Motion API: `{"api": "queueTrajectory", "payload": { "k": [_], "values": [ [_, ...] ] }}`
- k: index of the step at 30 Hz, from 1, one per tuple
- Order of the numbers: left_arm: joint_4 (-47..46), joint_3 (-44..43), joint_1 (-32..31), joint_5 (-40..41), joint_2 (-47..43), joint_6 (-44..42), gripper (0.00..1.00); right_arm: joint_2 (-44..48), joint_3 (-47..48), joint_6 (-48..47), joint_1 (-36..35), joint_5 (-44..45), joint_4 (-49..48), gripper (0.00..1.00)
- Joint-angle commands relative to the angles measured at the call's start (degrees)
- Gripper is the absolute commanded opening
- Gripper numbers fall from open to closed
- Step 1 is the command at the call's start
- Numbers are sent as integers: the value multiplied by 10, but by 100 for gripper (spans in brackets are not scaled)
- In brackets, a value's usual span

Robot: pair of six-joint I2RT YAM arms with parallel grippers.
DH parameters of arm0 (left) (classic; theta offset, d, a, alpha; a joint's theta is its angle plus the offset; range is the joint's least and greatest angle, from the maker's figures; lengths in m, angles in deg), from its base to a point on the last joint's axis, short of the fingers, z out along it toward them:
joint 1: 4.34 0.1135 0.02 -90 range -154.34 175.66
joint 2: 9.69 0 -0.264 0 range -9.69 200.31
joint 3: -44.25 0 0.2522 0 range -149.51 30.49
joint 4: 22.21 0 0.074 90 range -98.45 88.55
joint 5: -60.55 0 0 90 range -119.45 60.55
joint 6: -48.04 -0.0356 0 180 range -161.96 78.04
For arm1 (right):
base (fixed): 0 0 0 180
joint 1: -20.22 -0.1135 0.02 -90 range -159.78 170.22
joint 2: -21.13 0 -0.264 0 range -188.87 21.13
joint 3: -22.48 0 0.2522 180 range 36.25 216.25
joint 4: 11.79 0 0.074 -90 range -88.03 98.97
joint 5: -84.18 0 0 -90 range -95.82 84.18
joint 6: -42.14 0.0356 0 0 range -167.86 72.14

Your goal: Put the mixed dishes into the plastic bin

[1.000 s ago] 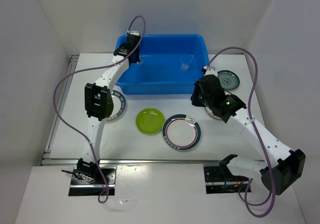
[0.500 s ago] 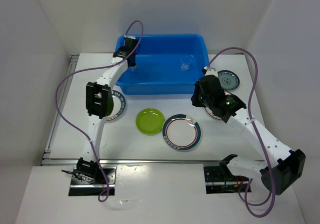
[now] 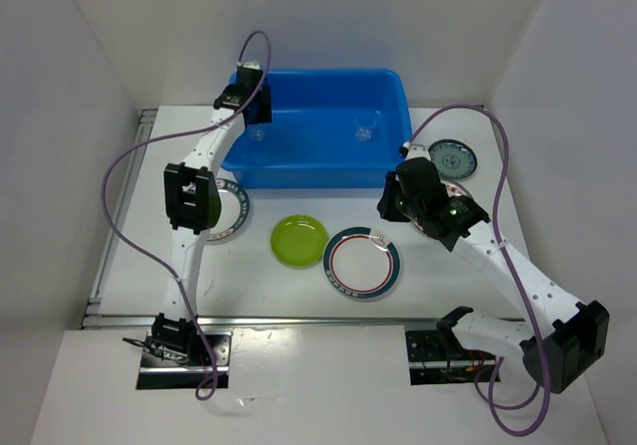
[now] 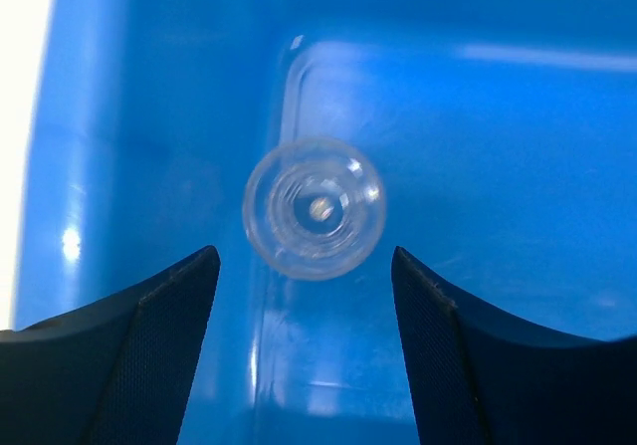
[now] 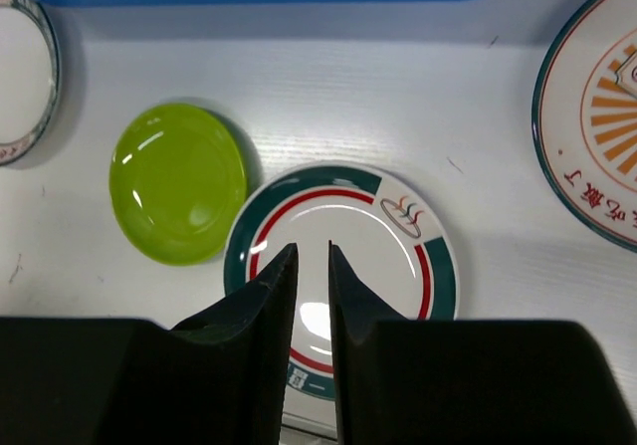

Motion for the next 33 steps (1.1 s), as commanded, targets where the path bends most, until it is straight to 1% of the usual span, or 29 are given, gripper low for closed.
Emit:
{"api": "queueTrajectory", "payload": {
  "k": [1, 3, 4, 8, 9, 12, 13, 14, 15, 16, 18, 19, 20, 22, 23, 27, 30, 33],
  "values": [
    [-4, -61, 9, -55, -59, 16, 78, 25, -22, -4, -5, -20, -5, 24],
    [-4, -77, 9, -88, -72, 25, 78, 30, -30, -4, -5, -13, 1, 25],
    [-4, -84, 9, -130, -88, 41, 78, 30, -30, -4, -11, -13, 9, 25],
    [-9, -75, 9, -223, -136, 76, 78, 44, -22, -9, -11, -22, 19, 26],
    [-9, -75, 9, -232, -145, 76, 78, 30, -17, -9, -11, -27, 28, 31],
    [-9, -45, 9, -238, -190, 83, 78, 9, -4, 22, -16, -56, 51, 31],
    [-9, -30, 9, -238, -221, 78, 78, -3, -4, 50, -16, -77, 59, 31],
    [-9, -12, 9, -238, -240, 72, 79, -9, -15, 68, -21, -87, 59, 31],
    [-14, 42, 9, -238, -258, 72, 79, -9, -23, 91, -21, -93, 65, 32],
    [-32, 79, 9, -243, -302, 72, 79, -9, -33, 111, -31, -104, 60, 35],
    [-66, 171, 9, -243, -350, 72, 79, 5, -75, 186, -65, -114, 38, 38],
    [-90, 253, 9, -243, -391, 78, 79, 16, -101, 212, -78, -114, 38, 39],
    [-90, 283, 9, -238, -405, 78, 79, 37, -107, 254, -89, -100, 38, 41],
    [-97, 338, 9, -233, -440, 79, 79, 61, -115, 282, -95, -90, 65, 43],
    [-105, 385, 9, -233, -451, 79, 79, 90, -126, 292, -100, -83, 73, 44],
    [-111, 468, 9, -249, -496, 79, 79, 161, -169, 349, -100, -90, 116, 48],
    [-111, 496, 9, -261, -511, 84, 79, 200, -194, 372, -100, -90, 150, 48],
    [-111, 514, 9, -261, -517, 84, 79, 206, -213, 398, -107, -95, 162, 48]
  ]
}}
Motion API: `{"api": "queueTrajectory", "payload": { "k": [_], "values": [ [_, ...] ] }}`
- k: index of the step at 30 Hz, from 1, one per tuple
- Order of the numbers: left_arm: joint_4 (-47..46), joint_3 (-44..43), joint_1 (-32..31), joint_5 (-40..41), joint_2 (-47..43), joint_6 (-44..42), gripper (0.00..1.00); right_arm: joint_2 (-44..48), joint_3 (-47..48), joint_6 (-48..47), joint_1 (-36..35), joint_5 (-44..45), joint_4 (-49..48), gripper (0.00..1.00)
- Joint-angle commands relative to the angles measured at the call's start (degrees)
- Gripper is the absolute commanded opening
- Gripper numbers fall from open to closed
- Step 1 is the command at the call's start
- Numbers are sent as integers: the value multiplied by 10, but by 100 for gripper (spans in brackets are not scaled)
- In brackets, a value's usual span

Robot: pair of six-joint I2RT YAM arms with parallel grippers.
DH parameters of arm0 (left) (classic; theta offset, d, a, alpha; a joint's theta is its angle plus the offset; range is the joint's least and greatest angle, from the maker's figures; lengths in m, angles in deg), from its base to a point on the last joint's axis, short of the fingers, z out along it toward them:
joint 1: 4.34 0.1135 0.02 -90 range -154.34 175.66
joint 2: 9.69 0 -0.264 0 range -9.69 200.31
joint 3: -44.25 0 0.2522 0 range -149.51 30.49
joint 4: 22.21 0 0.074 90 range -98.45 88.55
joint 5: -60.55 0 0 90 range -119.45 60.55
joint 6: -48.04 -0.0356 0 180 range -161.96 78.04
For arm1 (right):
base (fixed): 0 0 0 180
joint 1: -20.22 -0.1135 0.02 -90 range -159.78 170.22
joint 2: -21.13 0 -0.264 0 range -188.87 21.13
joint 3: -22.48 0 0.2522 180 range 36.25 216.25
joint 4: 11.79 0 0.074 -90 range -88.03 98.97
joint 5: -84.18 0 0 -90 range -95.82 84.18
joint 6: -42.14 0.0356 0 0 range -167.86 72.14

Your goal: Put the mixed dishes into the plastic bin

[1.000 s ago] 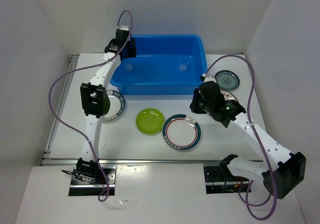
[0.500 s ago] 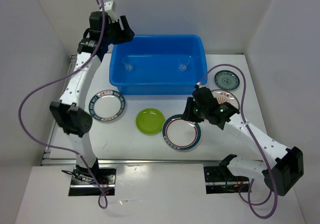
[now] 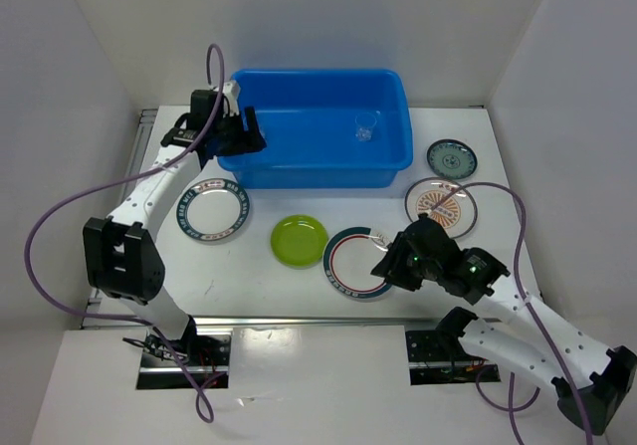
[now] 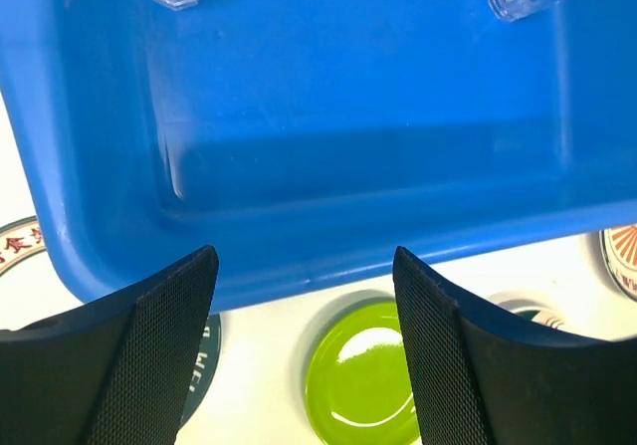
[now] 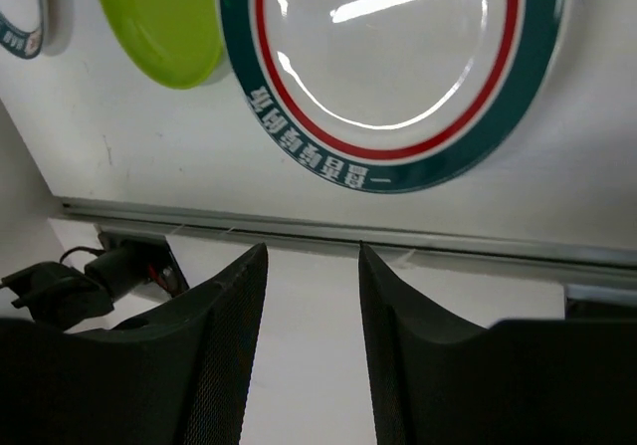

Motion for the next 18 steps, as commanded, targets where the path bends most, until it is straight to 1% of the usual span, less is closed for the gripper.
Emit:
{"api": "queueTrajectory", "payload": {
  "k": [1, 4, 8, 12, 18],
  "values": [
    [-33, 2, 1, -17, -46, 11, 79, -3, -19, 66, -10, 4, 48, 48],
    [-33, 7, -6, -17, -51, 11, 79, -14, -37, 97, -26, 26, 60, 48],
    [-33, 13, -11, -12, -51, 11, 79, -13, -73, 126, -31, 41, 18, 48],
    [-33, 18, -17, -17, -46, 11, 79, -68, -86, 126, -36, 52, -17, 48],
    [-43, 24, -46, -30, -40, 16, 79, -101, -97, 131, -37, 65, -57, 48]
  ]
}}
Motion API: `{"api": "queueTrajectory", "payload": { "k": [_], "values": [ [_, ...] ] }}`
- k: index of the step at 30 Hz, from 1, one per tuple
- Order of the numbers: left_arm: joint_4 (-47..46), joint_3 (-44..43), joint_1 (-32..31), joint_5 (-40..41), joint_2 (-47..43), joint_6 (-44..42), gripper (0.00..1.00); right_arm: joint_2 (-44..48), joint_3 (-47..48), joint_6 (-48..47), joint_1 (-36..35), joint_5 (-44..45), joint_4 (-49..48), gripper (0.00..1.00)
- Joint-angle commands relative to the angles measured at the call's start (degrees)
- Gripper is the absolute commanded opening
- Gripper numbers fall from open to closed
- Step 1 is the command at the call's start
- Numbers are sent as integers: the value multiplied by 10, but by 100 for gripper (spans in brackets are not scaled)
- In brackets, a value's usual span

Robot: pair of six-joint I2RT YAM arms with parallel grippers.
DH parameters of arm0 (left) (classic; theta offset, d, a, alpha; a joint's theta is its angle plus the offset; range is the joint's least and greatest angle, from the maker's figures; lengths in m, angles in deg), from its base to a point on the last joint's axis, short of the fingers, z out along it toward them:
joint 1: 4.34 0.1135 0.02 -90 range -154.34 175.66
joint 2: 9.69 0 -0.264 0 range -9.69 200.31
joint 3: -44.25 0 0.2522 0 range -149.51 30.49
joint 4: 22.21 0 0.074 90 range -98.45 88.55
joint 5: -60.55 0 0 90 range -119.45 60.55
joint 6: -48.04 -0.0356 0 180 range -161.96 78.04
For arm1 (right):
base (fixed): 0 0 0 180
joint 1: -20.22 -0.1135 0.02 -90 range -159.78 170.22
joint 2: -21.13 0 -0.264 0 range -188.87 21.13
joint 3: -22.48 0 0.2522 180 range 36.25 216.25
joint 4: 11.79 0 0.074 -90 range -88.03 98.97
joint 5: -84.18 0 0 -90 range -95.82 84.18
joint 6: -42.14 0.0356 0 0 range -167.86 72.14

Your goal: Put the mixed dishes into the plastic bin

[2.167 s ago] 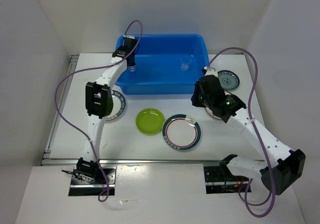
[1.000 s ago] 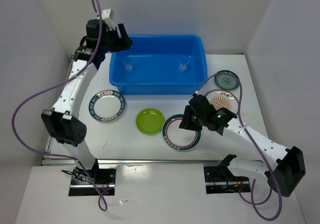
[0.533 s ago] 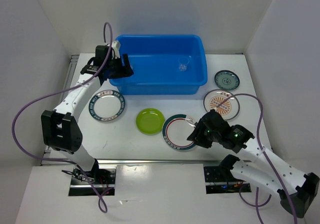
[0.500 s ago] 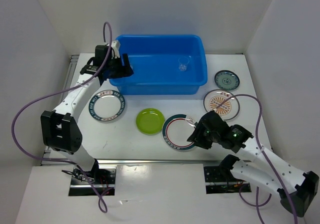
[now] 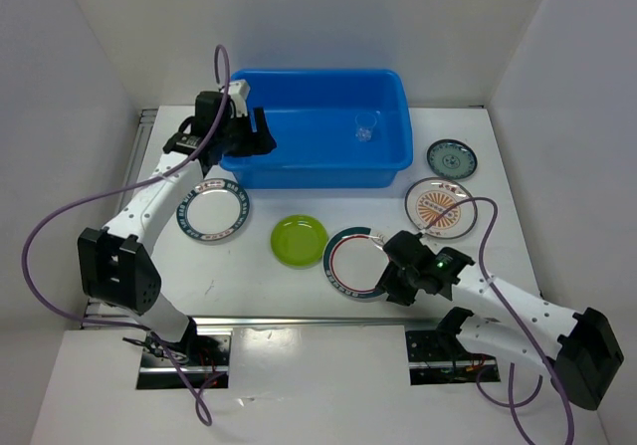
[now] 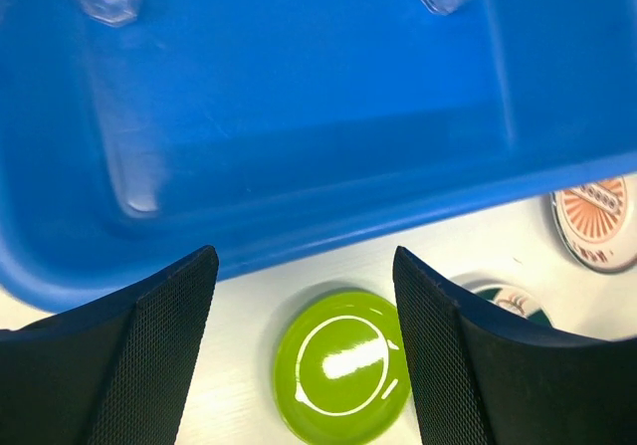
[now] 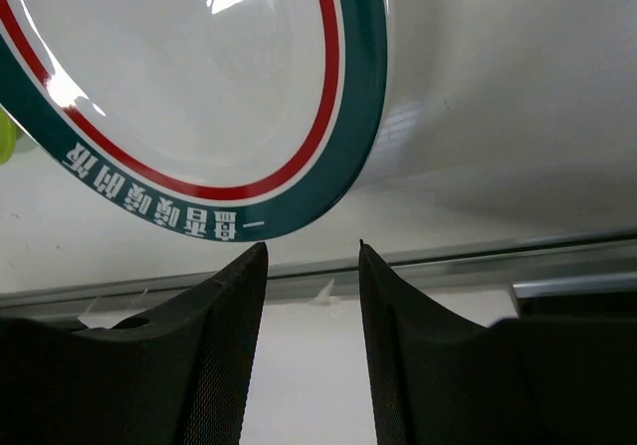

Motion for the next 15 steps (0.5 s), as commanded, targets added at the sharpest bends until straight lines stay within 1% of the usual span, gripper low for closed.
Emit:
{"api": "queueTrajectory", "payload": {
  "k": [1, 6, 13, 15],
  "values": [
    [-30, 9, -12, -20, 2, 13, 79, -8, -16, 26, -7, 32, -48, 48],
    [-30, 9, -12, -26, 8, 18, 79, -29, -33, 32, -12, 37, -77, 48],
    [-30, 4, -12, -26, 13, 13, 79, -80, -8, 32, -12, 80, -84, 48],
    [-25, -1, -12, -26, 13, 13, 79, -97, -3, 32, -12, 87, -95, 42]
  ]
}}
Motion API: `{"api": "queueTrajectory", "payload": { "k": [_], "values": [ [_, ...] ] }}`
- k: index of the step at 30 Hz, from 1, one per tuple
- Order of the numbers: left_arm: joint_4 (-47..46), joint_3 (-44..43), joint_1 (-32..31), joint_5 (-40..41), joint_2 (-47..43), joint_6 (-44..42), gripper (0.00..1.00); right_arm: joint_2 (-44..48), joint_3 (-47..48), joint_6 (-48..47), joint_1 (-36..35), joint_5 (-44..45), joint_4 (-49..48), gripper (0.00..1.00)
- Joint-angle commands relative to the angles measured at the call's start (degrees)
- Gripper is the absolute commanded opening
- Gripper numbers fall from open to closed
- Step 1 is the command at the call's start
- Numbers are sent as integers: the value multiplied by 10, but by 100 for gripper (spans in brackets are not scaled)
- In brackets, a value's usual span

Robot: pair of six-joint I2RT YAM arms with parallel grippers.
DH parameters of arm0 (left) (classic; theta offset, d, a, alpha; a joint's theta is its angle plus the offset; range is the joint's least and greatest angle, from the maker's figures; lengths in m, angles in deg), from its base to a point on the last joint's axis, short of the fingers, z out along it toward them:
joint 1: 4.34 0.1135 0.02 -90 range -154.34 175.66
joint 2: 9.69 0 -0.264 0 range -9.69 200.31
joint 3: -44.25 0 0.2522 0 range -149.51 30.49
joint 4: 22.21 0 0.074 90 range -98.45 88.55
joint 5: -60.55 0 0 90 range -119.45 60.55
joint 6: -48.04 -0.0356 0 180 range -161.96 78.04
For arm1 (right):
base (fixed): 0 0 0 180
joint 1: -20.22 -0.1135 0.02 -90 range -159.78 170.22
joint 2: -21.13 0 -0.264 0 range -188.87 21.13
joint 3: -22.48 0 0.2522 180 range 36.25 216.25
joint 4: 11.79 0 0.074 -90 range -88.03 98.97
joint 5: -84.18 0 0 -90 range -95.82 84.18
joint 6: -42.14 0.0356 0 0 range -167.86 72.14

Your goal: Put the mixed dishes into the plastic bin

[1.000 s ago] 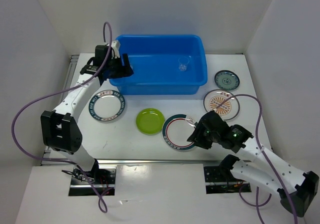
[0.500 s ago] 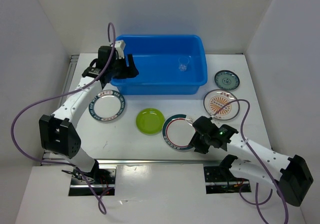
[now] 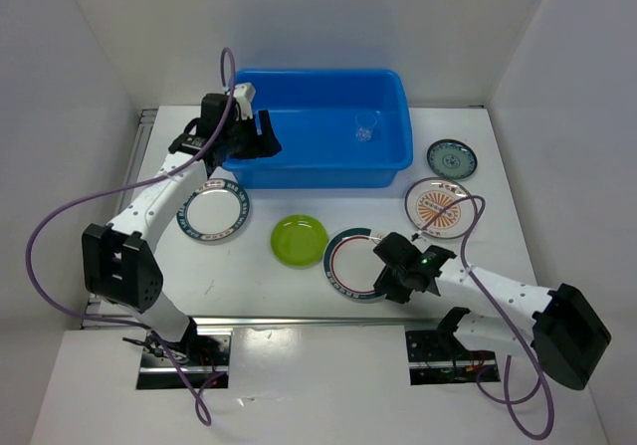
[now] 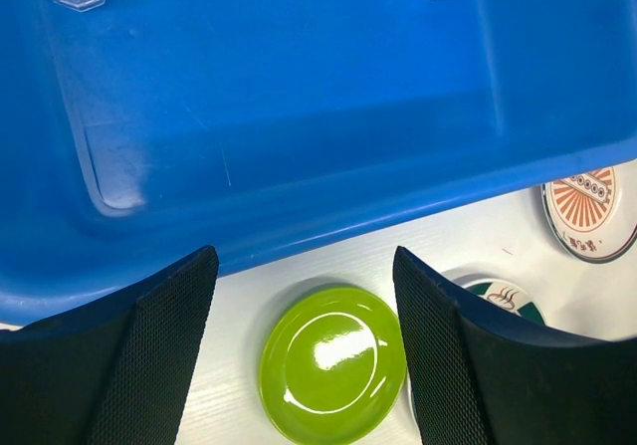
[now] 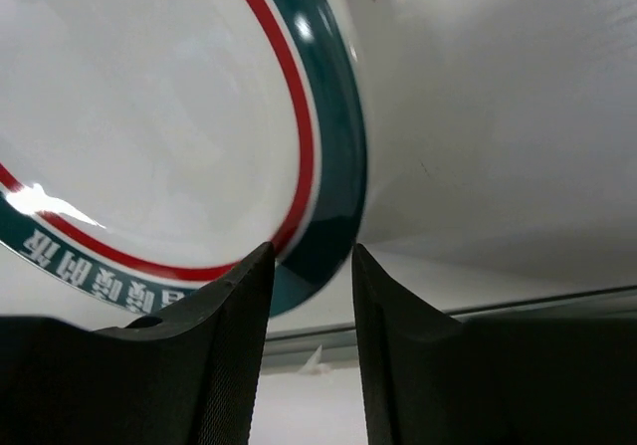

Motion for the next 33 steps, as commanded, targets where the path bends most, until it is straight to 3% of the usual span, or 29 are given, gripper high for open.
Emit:
{"api": "queueTrajectory", "payload": {
  "k": [1, 5, 9, 14, 29, 33],
  "values": [
    [-17, -8, 2, -12, 4, 2, 79, -21, 27, 7, -6, 48, -38, 41],
    [-12, -8, 2, -12, 4, -9, 79, -40, 39, 12, -6, 53, -38, 41],
    [-12, -8, 2, -12, 4, -9, 79, 6, 24, 41, -6, 59, -38, 41],
    [-12, -8, 2, -18, 4, -9, 79, 20, 37, 46, -6, 92, -43, 35],
    [-7, -8, 2, -12, -2, -20, 79, -14, 12, 46, -6, 71, -114, 38],
    [-7, -8, 2, -12, -2, -20, 79, -61, 6, 51, -6, 66, -144, 38]
  ]
}}
